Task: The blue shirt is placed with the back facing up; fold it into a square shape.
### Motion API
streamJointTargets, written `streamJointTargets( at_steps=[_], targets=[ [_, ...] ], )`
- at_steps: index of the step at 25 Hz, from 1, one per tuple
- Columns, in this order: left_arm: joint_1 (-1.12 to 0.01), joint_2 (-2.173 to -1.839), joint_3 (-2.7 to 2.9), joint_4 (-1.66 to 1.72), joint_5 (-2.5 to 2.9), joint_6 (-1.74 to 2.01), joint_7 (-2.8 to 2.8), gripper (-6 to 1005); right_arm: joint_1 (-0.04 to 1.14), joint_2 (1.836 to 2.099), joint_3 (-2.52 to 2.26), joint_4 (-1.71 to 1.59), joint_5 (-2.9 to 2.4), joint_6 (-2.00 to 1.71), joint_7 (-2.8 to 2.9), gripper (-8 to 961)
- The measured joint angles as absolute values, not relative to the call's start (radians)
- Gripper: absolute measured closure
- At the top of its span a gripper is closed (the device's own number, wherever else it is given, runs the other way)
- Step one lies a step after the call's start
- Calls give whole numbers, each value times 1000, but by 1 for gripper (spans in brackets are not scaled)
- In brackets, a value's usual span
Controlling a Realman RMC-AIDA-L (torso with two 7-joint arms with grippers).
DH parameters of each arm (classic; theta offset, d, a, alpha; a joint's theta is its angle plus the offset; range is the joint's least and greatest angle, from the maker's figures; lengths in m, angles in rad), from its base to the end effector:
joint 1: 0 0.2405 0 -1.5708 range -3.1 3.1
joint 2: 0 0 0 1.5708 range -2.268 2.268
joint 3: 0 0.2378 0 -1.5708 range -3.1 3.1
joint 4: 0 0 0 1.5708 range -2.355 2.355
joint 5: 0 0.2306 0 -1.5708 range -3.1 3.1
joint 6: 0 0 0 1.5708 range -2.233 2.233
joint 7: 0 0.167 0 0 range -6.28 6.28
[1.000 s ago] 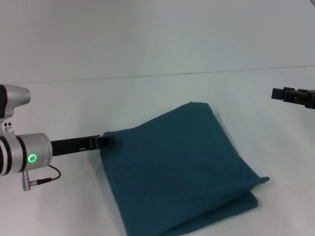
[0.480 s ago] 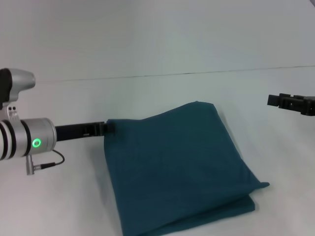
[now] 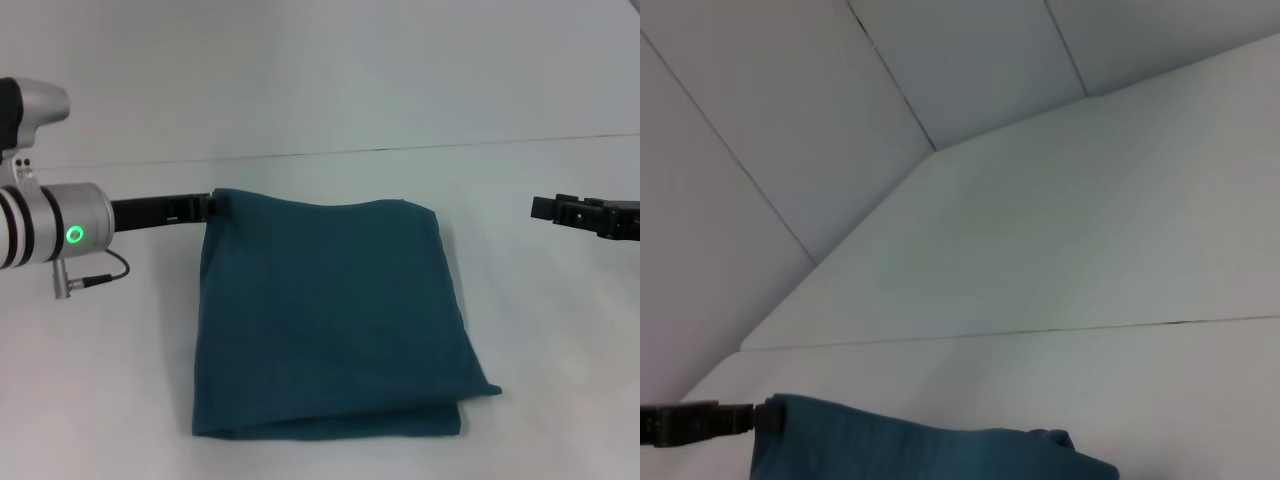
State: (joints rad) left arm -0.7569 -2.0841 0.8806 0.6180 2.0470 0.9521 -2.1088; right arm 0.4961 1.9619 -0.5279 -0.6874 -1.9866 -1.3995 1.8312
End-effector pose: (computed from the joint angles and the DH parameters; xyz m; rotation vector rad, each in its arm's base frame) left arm -0.2144 0.4557 -0.0293 -2.2675 -1.2599 -0.5186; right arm 0.3087 0.3797 0.0776 -2.2239 1.1964 0.7360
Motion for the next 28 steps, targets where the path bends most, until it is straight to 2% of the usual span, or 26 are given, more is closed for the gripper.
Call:
streamJointTargets(
  at_steps=[14,20,28],
  targets=[
    [-768,-2089,883,612,2049,933,-2105,878,510,1970,-559,-684,-1999,-1358,1832,321],
    [-710,-2114,862,677,2034,898,-2107,841,514,1970,-578,-673,-1999,-1323,1829,314],
    [-557,-2144,841,856,1927,1004,-2093,792,517,1969,-581,-672,-1996,-1317,1824,305]
  ],
)
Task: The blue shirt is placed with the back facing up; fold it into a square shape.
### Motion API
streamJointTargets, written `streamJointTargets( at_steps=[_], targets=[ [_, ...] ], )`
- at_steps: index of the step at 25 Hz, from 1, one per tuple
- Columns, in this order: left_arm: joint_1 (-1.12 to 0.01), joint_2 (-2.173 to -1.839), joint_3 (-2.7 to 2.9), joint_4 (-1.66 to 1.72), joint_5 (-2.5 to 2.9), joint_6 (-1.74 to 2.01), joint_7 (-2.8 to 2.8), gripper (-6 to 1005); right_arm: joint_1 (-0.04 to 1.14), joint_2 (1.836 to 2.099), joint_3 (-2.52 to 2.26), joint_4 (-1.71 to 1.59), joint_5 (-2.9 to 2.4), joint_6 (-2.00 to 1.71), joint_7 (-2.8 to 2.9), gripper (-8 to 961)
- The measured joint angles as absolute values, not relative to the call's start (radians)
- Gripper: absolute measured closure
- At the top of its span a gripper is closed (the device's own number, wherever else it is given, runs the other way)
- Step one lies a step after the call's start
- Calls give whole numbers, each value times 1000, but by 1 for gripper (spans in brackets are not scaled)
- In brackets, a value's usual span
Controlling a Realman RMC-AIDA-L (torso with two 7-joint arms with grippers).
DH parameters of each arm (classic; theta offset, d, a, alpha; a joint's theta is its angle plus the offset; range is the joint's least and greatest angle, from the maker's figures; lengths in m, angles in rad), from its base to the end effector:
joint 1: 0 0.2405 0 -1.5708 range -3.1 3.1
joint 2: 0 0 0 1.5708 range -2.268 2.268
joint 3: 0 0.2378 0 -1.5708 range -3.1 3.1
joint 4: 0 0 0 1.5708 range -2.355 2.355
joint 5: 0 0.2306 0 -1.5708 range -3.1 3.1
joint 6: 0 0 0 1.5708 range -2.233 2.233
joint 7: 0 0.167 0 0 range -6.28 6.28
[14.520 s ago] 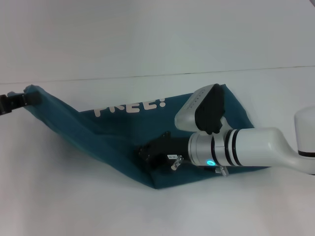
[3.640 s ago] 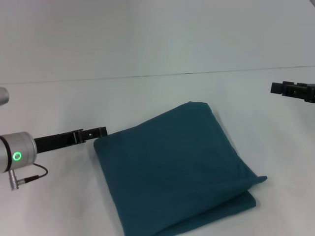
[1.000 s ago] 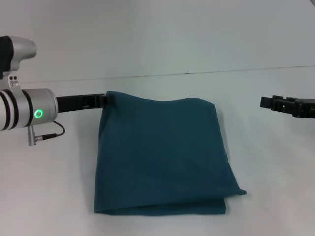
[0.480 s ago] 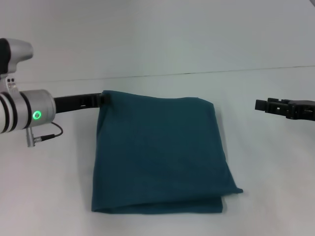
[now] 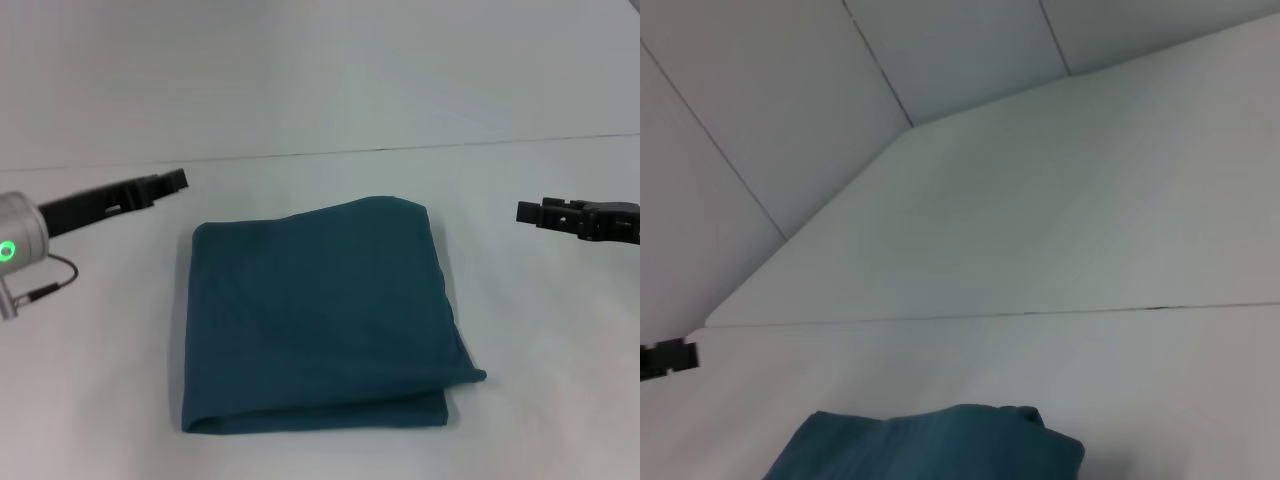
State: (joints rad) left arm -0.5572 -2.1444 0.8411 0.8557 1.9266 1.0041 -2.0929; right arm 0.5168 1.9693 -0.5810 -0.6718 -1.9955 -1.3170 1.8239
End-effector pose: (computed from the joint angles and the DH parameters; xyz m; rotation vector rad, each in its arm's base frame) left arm -0.2355 0.4345 0.0121 -2.1064 -1.2616 -0.7289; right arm 0.3078 0.3907 0.0654 -2.2245 1.1828 0.6642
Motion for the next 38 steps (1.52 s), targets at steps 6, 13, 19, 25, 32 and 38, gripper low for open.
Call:
streamJointTargets(
  at_steps=[6,13,19,25,32,38],
  targets=[
    [-516,-2159,840,872,1916,1320,-2020,551,517,1969,-576,-672,-1992,-1324,1827,298],
    [-520,-2163,850,755,1913,1389,-1908,290,510,1974,-572,-672,-1992,-1353,1827,290],
    [-492,-2163,823,750,1908,1460,-1839,233,495,1977,-569,-665,-1992,-1405,1745,283],
    [-445,-2164,711,749,1903,1607,-1739,228,482,1978,-532,-590,-1988,-1602,1553,277],
    [-385,-2165,661,749,1906,1701,-1657,219,469,2016,-565,-541,-2045,-1707,1370,135],
    [-361,-2168,658,748,1918,1742,-1630,216,460,2057,-540,-535,-2028,-1741,1299,42]
  ],
)
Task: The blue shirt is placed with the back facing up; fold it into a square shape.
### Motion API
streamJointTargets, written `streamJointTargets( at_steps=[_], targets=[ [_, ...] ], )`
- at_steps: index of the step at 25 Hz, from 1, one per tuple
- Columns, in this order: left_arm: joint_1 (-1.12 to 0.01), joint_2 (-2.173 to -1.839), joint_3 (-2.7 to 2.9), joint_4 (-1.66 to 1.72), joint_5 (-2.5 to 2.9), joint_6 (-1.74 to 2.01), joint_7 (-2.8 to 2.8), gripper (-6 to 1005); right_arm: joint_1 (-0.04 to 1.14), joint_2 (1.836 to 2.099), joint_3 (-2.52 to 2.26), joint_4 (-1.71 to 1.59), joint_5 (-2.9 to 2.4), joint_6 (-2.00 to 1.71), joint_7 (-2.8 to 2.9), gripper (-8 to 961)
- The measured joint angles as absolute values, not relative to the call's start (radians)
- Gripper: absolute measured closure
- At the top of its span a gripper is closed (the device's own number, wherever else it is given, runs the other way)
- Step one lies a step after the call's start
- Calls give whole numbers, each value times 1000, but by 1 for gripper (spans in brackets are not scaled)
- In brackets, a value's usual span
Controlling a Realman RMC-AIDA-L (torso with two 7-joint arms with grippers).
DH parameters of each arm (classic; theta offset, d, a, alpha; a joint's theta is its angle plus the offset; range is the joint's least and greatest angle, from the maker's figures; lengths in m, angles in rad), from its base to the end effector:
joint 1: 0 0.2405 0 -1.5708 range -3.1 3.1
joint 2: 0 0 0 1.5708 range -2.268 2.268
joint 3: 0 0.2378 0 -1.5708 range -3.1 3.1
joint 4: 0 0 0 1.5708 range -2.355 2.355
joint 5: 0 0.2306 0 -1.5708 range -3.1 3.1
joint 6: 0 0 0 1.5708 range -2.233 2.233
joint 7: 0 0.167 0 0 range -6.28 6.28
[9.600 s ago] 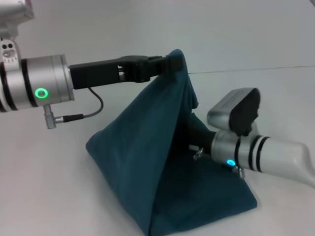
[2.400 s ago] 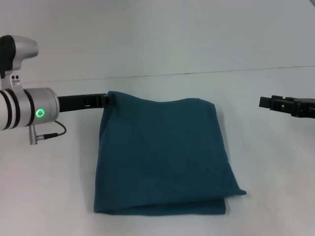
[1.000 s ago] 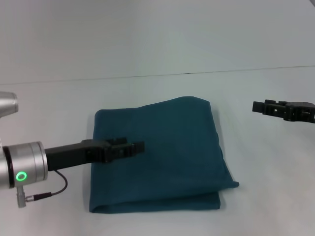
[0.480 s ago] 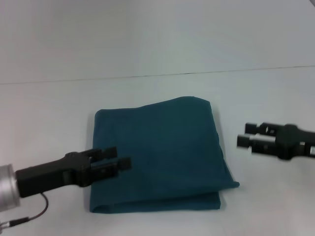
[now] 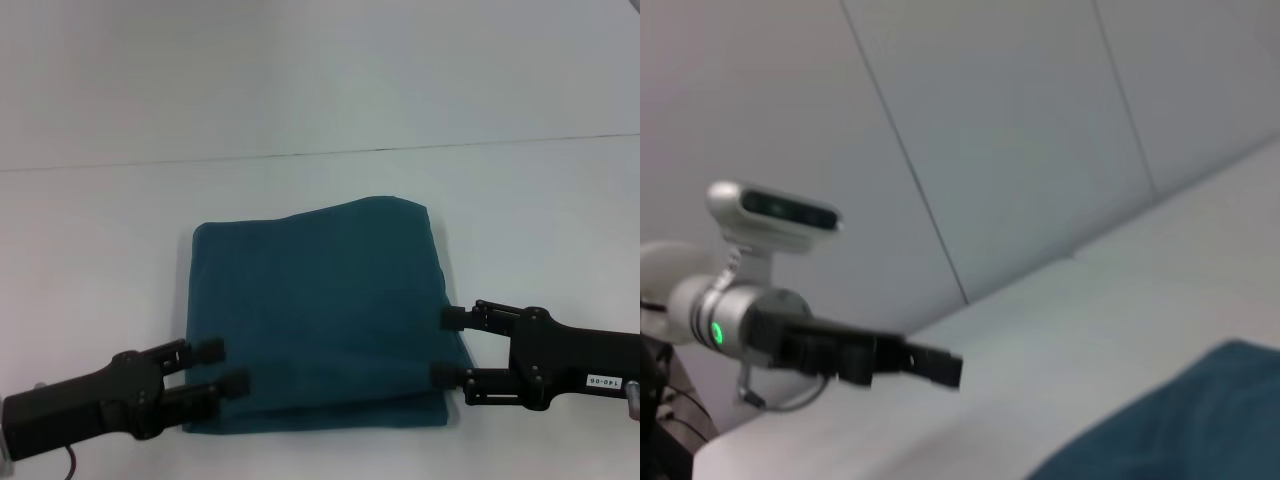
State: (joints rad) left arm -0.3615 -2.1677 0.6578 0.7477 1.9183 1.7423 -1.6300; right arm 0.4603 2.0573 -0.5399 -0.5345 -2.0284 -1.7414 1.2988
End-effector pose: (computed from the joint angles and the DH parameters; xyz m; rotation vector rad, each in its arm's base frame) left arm -0.2543 0.2900 -0.0131 -2.6393 -1.0630 -1.0273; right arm 0.2727 0.2998 -0.0058 -2.7127 0.7246 0.9310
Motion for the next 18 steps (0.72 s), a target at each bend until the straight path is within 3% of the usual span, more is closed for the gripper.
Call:
streamJointTargets(
  at_steps=[18],
  targets=[
    [-342,-2168,619,747,1966,1753,-1609,217,469,2058,-552,-531,-2034,-1738,1296,41]
  ],
)
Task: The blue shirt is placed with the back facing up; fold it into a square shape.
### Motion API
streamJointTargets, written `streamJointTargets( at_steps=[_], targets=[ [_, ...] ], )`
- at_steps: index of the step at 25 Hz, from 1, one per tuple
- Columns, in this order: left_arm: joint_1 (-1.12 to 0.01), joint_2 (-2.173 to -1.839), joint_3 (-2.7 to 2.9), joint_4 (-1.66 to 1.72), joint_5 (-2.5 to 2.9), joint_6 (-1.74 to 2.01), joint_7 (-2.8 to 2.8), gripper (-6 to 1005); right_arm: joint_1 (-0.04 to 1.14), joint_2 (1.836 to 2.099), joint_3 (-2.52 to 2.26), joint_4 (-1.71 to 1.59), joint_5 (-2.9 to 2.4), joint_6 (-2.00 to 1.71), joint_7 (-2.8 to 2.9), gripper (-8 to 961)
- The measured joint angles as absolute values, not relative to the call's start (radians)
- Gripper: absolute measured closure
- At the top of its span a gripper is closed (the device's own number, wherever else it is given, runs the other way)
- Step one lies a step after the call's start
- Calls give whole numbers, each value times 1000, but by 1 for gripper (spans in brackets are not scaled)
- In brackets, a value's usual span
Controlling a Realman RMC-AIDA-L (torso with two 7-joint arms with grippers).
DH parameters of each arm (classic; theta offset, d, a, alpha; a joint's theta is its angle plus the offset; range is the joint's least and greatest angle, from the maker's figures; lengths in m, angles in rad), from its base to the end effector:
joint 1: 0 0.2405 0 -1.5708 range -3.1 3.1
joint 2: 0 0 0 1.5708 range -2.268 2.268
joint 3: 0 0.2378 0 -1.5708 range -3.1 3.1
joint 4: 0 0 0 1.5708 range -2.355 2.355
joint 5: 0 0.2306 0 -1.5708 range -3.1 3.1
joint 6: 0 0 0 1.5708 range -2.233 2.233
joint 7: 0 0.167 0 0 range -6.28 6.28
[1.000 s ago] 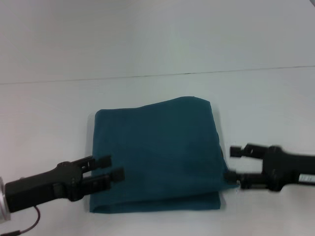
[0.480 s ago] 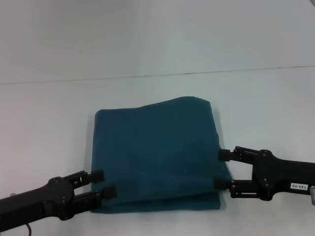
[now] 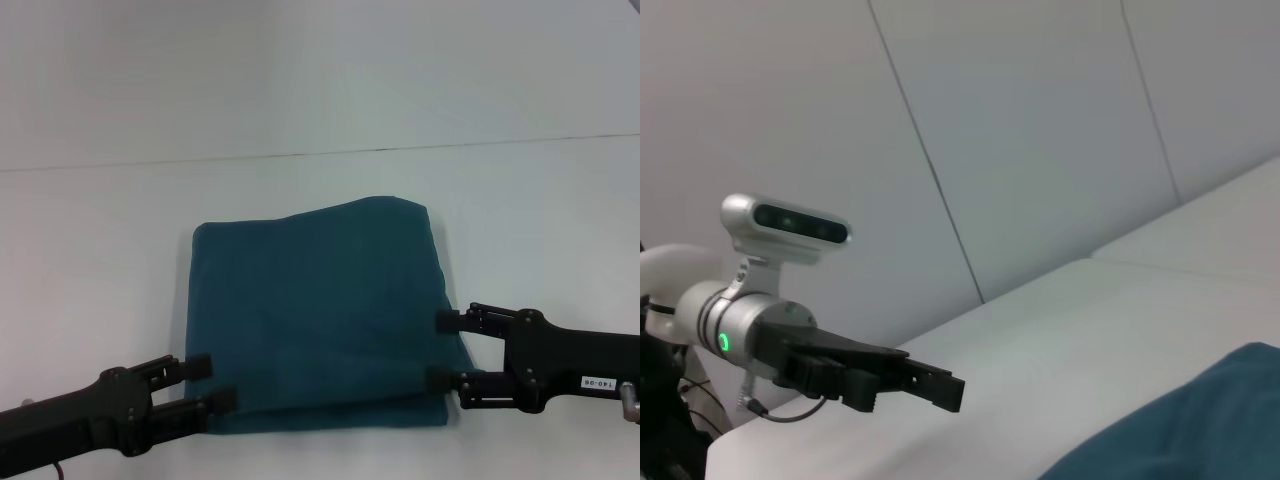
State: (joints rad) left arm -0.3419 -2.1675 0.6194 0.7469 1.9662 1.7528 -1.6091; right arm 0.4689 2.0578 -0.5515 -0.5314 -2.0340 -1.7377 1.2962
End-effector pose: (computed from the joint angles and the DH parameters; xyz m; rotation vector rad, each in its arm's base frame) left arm -0.2666 0.2812 -0.0123 -2.6277 -1.0828 -0.9898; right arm 0.2705 0.3008 -0.0087 -2.7332 0.7146 0.9196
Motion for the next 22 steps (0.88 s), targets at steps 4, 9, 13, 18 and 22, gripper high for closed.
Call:
streamJointTargets(
  at_steps=[4,9,13,18,22],
  targets=[
    [-342,-2168,620,747,1968,1748,-1602,216,468,2059,-558,-530,-2035,-1725,1296,41],
    [-348,-2167,623,746,1976,1741,-1595,215,471,2062,-597,-529,-2037,-1705,1300,41],
    [-353,-2166,627,745,1991,1725,-1595,216,475,2063,-634,-527,-2037,-1687,1305,41],
    [-356,-2166,630,744,1993,1723,-1595,222,478,2066,-649,-527,-2037,-1684,1306,41],
    [-356,-2165,629,744,1994,1723,-1595,227,481,2067,-653,-527,-2037,-1683,1308,41]
  ],
)
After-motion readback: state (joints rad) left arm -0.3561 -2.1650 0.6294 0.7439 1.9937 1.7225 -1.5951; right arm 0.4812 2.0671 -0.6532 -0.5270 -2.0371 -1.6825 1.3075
